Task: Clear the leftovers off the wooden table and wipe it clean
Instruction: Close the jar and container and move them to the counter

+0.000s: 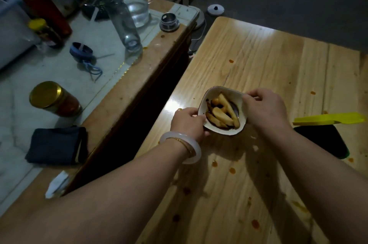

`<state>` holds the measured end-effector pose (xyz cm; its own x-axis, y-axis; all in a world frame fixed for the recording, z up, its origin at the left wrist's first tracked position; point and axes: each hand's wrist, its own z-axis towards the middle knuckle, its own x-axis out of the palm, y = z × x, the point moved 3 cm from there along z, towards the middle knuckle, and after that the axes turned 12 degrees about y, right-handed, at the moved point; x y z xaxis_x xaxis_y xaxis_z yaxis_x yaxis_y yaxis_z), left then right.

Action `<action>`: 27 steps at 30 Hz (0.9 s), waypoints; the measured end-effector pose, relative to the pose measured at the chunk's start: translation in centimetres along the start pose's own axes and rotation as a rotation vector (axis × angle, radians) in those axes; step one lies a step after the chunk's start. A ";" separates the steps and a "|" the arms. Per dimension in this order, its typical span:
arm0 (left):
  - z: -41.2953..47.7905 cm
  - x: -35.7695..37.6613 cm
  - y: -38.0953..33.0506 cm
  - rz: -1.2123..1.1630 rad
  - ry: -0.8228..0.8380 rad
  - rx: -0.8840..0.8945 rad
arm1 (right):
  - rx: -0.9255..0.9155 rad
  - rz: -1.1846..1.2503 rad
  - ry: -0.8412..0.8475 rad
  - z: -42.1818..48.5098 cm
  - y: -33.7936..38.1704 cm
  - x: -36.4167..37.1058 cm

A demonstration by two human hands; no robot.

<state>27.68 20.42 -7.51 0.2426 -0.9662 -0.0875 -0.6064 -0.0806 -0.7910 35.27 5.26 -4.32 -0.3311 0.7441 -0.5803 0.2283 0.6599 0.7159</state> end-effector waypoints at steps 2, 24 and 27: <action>-0.4 -1.9 -0.8 0.074 0.017 0.042 | -0.008 0.040 0.089 -0.5 0.9 0.5; -0.2 -28.9 4.4 -0.196 -0.259 0.038 | 0.146 0.362 0.396 -3.5 13.0 28.2; 0.2 -30.2 6.2 -0.238 -0.177 -0.001 | 0.204 0.424 0.335 -3.1 12.6 32.0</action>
<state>16.75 49.15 -9.94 0.5065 -0.8623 -0.0037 -0.5172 -0.3004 -0.8014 24.72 37.04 -12.64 -0.4362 0.8963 -0.0804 0.5649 0.3423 0.7508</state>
